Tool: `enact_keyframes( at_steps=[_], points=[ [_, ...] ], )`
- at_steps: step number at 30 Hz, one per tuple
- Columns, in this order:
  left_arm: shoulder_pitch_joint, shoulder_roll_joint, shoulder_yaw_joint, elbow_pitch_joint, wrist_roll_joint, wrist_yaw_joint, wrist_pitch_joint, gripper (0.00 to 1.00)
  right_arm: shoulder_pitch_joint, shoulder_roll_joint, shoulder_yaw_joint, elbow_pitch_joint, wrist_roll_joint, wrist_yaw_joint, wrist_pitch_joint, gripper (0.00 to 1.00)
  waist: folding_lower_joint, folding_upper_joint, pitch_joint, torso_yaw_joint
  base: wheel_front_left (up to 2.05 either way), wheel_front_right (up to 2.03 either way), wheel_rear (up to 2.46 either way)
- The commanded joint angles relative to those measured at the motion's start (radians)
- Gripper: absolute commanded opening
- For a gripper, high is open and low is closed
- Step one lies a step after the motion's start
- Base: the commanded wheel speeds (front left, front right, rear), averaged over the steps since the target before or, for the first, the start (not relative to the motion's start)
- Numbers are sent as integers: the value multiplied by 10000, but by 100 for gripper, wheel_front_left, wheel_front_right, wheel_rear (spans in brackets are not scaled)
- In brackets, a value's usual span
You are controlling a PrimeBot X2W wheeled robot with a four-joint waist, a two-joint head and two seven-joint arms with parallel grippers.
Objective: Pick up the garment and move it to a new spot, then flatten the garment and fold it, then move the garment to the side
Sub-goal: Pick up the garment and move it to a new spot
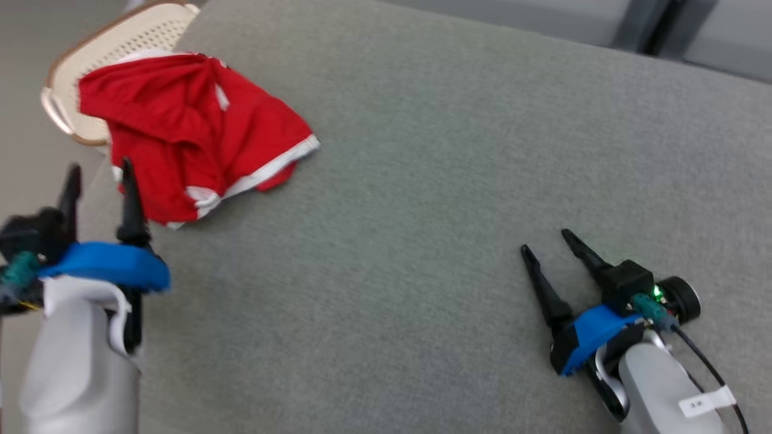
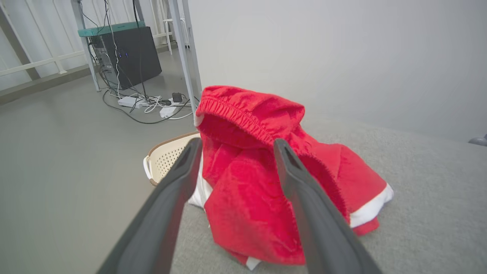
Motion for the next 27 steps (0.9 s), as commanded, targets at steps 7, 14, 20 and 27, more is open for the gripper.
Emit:
enact_keyframes(
  at_steps=[7,14,20,27],
  points=[
    [-2404,1104,353,1856,-259,-76,-29,100,30,-604,-1,396,167,-70,136,100,-1,0,929,-972,0,0,0],
    [-3581,1567,550,4031,-448,311,835,100,58,-682,-179,424,212,-76,191,100,-1,0,1377,-1488,0,0,0],
    [-3955,1532,635,5246,-774,193,957,0,115,-552,-298,435,199,-78,201,100,-1,0,1529,-1732,0,0,0],
    [-4151,1504,202,5463,-713,-1,307,0,406,-210,-390,308,253,-67,183,100,-1,0,1063,-1786,0,0,0]
  ],
)
